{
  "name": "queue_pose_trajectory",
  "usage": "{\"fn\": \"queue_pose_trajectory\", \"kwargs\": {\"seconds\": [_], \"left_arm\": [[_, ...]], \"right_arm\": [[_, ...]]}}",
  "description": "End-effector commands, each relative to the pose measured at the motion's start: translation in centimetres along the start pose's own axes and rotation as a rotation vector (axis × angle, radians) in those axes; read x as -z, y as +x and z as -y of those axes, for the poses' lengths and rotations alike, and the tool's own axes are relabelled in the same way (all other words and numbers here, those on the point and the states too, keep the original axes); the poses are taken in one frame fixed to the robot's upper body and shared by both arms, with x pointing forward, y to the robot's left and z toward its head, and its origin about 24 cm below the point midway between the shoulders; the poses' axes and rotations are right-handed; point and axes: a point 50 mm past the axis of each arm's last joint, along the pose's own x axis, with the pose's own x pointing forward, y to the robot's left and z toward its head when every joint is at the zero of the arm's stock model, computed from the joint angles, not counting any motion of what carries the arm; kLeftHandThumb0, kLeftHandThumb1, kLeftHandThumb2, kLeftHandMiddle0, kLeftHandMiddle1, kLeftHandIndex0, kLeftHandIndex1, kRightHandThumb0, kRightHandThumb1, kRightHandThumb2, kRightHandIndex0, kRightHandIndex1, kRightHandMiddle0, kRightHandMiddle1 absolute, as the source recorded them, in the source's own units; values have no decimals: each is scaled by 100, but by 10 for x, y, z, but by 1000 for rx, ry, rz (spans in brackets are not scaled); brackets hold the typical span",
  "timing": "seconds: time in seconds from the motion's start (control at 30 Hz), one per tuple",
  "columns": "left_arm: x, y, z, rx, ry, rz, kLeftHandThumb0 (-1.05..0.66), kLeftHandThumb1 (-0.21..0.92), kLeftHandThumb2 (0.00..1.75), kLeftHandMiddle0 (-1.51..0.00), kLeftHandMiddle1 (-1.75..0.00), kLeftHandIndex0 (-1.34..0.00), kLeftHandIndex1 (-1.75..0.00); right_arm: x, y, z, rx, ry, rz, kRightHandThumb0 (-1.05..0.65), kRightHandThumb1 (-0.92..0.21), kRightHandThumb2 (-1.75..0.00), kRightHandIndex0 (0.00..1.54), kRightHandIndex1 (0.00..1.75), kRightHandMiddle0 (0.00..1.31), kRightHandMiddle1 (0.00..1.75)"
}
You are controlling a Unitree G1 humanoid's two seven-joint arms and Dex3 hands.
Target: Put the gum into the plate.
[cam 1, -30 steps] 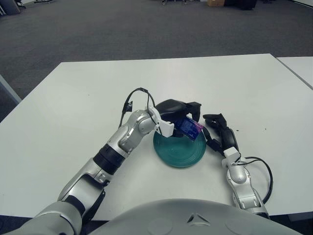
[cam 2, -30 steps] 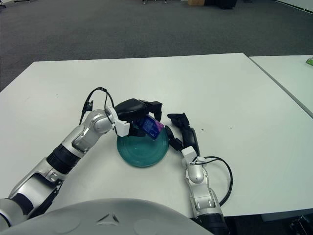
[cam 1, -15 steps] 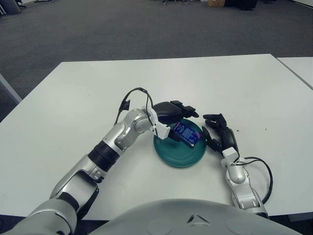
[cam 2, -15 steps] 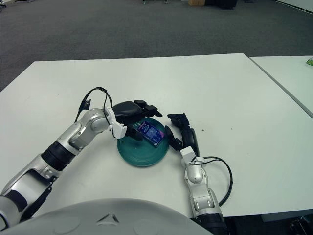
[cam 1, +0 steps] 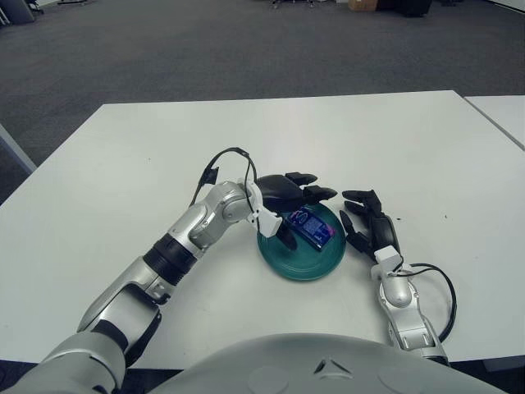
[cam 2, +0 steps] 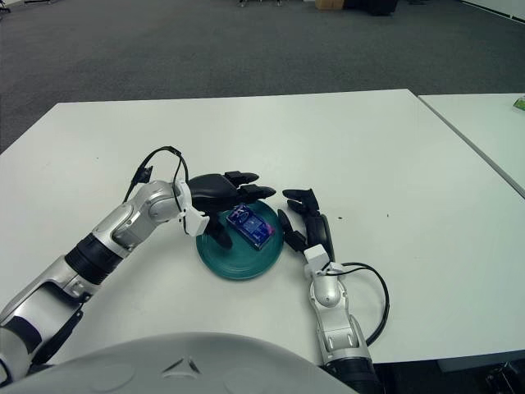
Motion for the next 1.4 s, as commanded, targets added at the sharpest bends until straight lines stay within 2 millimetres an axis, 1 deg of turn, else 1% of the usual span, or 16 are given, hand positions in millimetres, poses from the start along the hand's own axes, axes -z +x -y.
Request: {"fn": "queue_pose_trajectory", "kwargs": {"seconds": [0.0,0.17,0.2,0.33,0.4,0.43,0.5,0.57,0.6,0.7,0.77,0.87,0.9,1.0,1.1,1.37], "left_arm": [[5,-3,-5,31,28,5,-105,92,6,0,0,0,0],[10,-9,-8,14,14,2,-105,91,5,0,0,0,0],[17,-14,-12,-33,-45,-27,-105,91,20,0,0,0,0],[35,-29,-22,-280,-329,-152,-105,92,20,0,0,0,0],[37,-31,-13,-419,-485,-208,-105,92,38,-1,0,-2,-1],[38,-34,-3,-513,-595,-235,-105,92,42,-1,0,-2,-1],[37,-44,16,-654,-766,-274,-102,92,59,-11,-1,-1,-25],[34,-52,32,-774,-911,-309,-97,92,68,-23,-4,0,-46],[34,-55,37,-817,-963,-324,-93,92,73,-31,-8,0,-65],[36,-59,45,-895,-1056,-351,-88,92,80,-43,-14,-2,-93],[34,-63,52,-981,-1137,-369,-84,92,82,-48,-19,-5,-103],[30,-68,65,-1076,-1222,-386,-79,92,87,-45,-53,-12,-114],[30,-69,67,-1085,-1231,-388,-78,92,88,-44,-62,-14,-117],[34,-69,76,-1123,-1278,-401,-77,92,90,-44,-76,-19,-119],[36,-68,81,-1147,-1310,-408,-76,92,91,-45,-84,-22,-120],[39,-67,95,-1137,-1369,-408,-75,92,90,-42,-86,-17,-116]], "right_arm": [[39,-24,-9,-60,-1,-253,-52,-89,-58,44,49,11,105],[39,-24,-10,-57,-6,-259,-53,-91,-57,45,48,13,105],[39,-24,-10,-56,-7,-263,-53,-91,-56,45,48,13,105],[38,-23,-10,-52,2,-267,-54,-92,-56,47,48,13,104],[38,-24,-10,-51,12,-259,-54,-92,-56,49,49,13,105],[37,-24,-10,-49,17,-253,-54,-92,-55,50,50,13,105],[37,-25,-10,-46,18,-246,-54,-92,-56,51,51,14,105],[36,-25,-10,-42,13,-242,-54,-92,-56,51,51,15,105],[36,-25,-9,-41,10,-241,-54,-92,-56,51,51,15,105],[36,-25,-9,-39,2,-242,-54,-92,-57,50,51,15,106],[36,-25,-8,-38,-3,-243,-54,-92,-57,50,51,16,106],[36,-26,-8,-37,-8,-245,-55,-92,-58,50,51,16,106],[36,-26,-8,-36,-8,-246,-55,-92,-58,50,51,16,106],[37,-26,-7,-36,-9,-246,-56,-92,-58,50,51,17,106],[37,-26,-6,-34,-3,-245,-56,-92,-59,50,51,17,106],[38,-27,-6,-32,11,-240,-58,-92,-59,50,50,20,107]]}}
